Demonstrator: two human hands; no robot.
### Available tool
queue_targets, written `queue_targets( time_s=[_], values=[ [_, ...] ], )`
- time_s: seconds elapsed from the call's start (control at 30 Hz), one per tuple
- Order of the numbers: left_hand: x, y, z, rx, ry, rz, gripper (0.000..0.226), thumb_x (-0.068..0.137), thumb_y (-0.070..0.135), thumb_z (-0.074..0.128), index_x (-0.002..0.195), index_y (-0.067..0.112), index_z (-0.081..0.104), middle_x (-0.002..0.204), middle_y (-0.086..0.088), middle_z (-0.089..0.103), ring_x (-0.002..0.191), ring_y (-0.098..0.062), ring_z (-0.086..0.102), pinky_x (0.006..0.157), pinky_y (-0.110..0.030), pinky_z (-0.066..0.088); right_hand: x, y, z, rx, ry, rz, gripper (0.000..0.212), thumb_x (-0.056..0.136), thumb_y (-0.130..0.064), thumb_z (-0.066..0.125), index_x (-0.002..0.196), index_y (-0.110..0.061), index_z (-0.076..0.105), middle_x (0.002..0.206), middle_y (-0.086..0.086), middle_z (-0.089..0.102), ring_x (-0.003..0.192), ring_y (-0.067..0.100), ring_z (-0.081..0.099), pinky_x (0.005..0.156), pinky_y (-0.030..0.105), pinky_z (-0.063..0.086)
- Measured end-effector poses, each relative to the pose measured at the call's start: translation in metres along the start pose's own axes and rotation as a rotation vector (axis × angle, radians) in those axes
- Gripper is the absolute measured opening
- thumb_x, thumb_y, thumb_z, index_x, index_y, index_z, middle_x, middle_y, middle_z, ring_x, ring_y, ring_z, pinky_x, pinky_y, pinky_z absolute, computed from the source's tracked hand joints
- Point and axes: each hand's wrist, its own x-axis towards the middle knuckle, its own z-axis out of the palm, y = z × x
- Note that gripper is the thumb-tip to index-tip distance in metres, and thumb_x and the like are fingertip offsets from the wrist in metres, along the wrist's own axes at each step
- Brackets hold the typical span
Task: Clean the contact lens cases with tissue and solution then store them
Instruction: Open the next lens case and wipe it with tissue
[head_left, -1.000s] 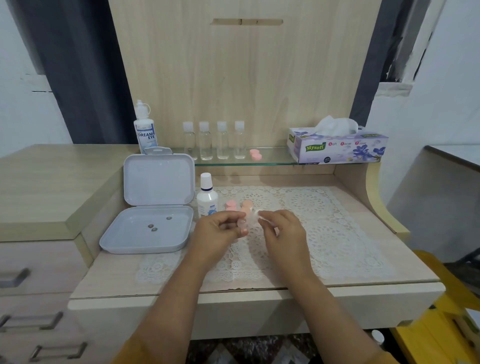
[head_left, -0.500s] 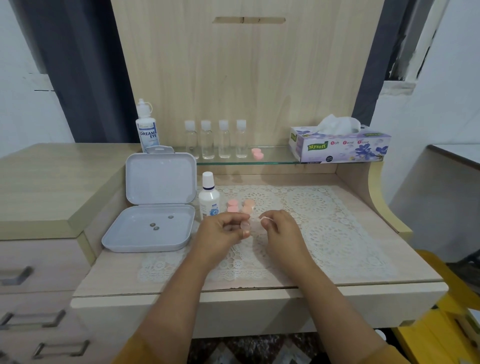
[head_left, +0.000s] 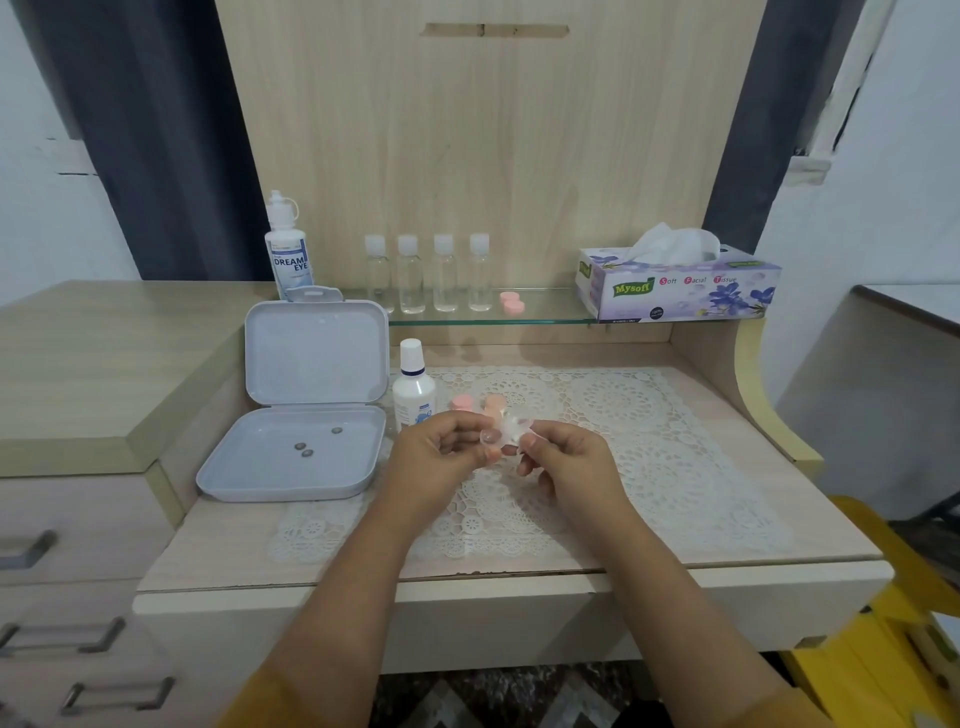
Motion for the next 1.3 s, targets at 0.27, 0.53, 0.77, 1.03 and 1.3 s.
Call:
queue_targets(
  time_s=[0.27, 0.53, 0.77, 1.03, 1.3],
  values=[
    [0.006, -0.010, -0.002, 0.089, 0.086, -0.016, 0.023, 0.075, 0.000, 0.077, 0.094, 0.012, 0.072, 0.095, -0.006, 0.073, 0.091, -0.018, 0.068, 0.082, -0.030, 0.057, -0.003, 0.000, 0.003, 0.059, 0.009, 0.001, 0.012, 0.086, -0.001, 0.064, 0.086, -0.003, 0.075, 0.073, 0.012, 0.072, 0.058, 0.012, 0.056, 0.051, 0.019, 0.041],
    [0.009, -0.017, -0.002, 0.311, 0.060, -0.032, 0.024, 0.080, 0.011, 0.075, 0.101, 0.021, 0.071, 0.092, 0.011, 0.064, 0.086, -0.003, 0.057, 0.082, -0.019, 0.047, 0.003, 0.007, -0.003, 0.098, 0.515, -0.017, 0.017, 0.092, -0.018, 0.062, 0.105, -0.019, 0.072, 0.090, -0.005, 0.072, 0.074, 0.002, 0.067, 0.073, 0.023, 0.057],
    [0.013, -0.022, -0.002, 0.510, -0.044, 0.046, 0.036, 0.082, 0.010, 0.072, 0.117, 0.015, 0.068, 0.113, 0.003, 0.065, 0.094, -0.002, 0.057, 0.083, -0.009, 0.039, 0.001, 0.006, -0.001, -0.069, 0.527, -0.055, 0.023, 0.095, -0.016, 0.056, 0.112, -0.024, 0.069, 0.108, -0.007, 0.069, 0.093, 0.002, 0.064, 0.081, 0.010, 0.049],
    [0.013, -0.024, -0.002, 0.574, -0.036, 0.024, 0.041, 0.083, 0.011, 0.070, 0.123, 0.018, 0.064, 0.110, 0.004, 0.065, 0.097, -0.006, 0.056, 0.075, -0.001, 0.034, 0.006, 0.017, 0.004, -0.549, 0.415, -0.047, 0.029, 0.096, -0.019, 0.054, 0.122, -0.010, 0.064, 0.124, 0.006, 0.057, 0.112, 0.018, 0.055, 0.091, 0.023, 0.040],
    [0.011, -0.021, -0.002, 0.558, -0.039, 0.007, 0.037, 0.082, 0.012, 0.072, 0.117, 0.020, 0.068, 0.104, 0.004, 0.066, 0.089, 0.001, 0.056, 0.072, -0.003, 0.036, 0.009, 0.020, 0.007, -0.706, 0.373, -0.044, 0.024, 0.095, -0.022, 0.059, 0.112, -0.007, 0.068, 0.112, 0.006, 0.057, 0.098, 0.018, 0.058, 0.080, 0.021, 0.038]
  ],
)
